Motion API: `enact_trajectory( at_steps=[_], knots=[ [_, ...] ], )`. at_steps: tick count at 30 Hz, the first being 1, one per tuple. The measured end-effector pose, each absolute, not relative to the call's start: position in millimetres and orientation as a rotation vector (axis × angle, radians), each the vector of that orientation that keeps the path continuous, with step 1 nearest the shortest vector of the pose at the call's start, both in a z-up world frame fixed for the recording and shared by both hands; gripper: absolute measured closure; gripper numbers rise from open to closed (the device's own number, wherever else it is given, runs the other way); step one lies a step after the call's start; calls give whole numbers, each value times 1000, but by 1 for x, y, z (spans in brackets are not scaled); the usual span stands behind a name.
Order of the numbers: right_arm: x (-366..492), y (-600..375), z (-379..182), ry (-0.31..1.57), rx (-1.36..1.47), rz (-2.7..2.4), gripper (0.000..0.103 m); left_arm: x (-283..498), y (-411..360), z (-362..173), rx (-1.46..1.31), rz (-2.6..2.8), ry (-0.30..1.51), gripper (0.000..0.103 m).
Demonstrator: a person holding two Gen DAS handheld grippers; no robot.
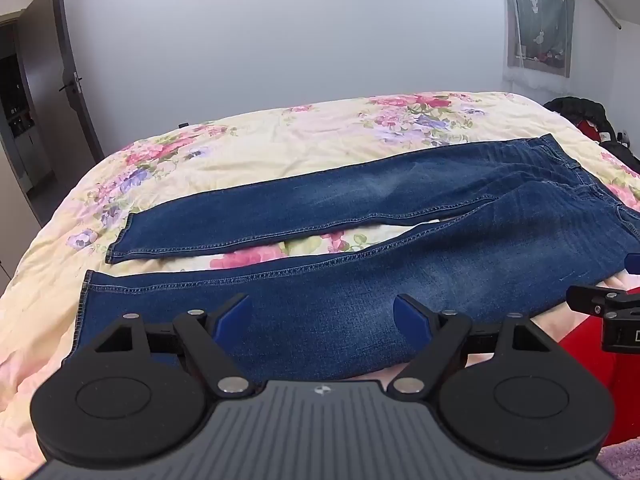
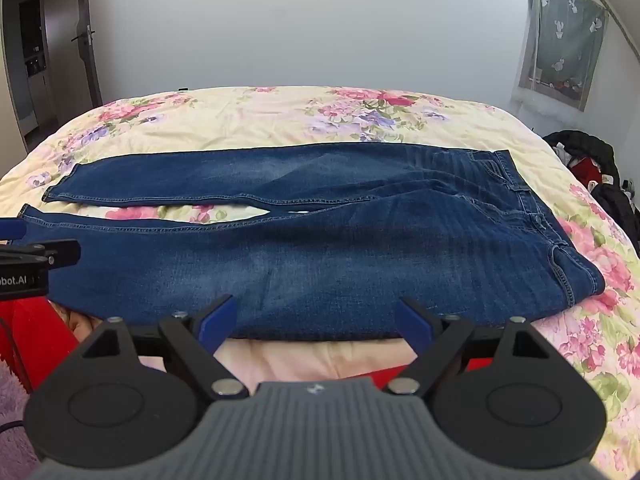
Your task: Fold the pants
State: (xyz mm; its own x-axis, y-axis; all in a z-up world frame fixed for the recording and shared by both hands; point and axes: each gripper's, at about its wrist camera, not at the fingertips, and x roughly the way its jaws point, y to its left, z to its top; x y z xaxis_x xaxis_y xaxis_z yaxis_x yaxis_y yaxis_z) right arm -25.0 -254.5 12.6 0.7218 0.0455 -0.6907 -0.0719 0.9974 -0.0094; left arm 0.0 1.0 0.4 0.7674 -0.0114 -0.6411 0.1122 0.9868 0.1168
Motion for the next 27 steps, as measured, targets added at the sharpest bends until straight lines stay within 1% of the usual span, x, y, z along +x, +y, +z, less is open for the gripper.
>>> enact_trajectory(
  at_steps=[27],
  knots=[
    [-21, -250, 12, 770, -37, 67, 21, 4, -1, 7, 149, -64, 693, 9]
  ],
)
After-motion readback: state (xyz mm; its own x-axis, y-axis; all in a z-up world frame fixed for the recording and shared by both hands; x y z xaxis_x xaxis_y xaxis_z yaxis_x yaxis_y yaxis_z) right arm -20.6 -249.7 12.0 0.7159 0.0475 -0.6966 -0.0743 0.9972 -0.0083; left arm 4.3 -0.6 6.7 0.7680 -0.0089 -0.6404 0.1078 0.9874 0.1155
